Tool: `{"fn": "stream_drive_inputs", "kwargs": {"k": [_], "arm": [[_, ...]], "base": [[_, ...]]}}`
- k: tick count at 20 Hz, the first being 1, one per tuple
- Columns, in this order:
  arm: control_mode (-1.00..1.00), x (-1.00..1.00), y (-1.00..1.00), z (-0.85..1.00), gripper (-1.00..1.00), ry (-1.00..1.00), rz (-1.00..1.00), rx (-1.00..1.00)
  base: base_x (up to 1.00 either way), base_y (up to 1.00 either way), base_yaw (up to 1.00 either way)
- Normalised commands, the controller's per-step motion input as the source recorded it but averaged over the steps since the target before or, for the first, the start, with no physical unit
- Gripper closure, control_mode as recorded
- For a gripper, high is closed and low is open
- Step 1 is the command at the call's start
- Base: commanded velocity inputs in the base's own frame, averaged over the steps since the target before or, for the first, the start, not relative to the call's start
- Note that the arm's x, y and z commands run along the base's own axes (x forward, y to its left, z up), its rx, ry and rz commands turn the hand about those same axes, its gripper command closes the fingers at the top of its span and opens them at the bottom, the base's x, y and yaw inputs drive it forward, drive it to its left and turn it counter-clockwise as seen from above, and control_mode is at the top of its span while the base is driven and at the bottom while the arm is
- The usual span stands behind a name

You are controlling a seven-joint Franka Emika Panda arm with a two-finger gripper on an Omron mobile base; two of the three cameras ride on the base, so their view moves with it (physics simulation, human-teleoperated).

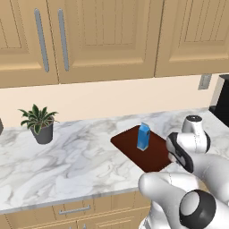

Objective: Take out the milk from the fridge and place it on the tray on the counter. Then take the sugar cube near the tray and place it in the tray.

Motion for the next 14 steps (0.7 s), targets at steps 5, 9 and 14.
{"fn": "stream_drive_inputs", "kwargs": {"k": [5, 9, 14], "arm": [[-1.0, 0.06, 0.0, -0.23, -1.0, 0.05, 0.0, 0.0], [-1.0, 0.03, 0.0, -0.24, -1.0, 0.02, 0.0, 0.0], [-1.0, 0.03, 0.0, -0.2, -1.0, 0.01, 0.0, 0.0]], "base": [[0.0, 0.0, 0.0], [0.0, 0.0, 0.0], [0.0, 0.0, 0.0]]}}
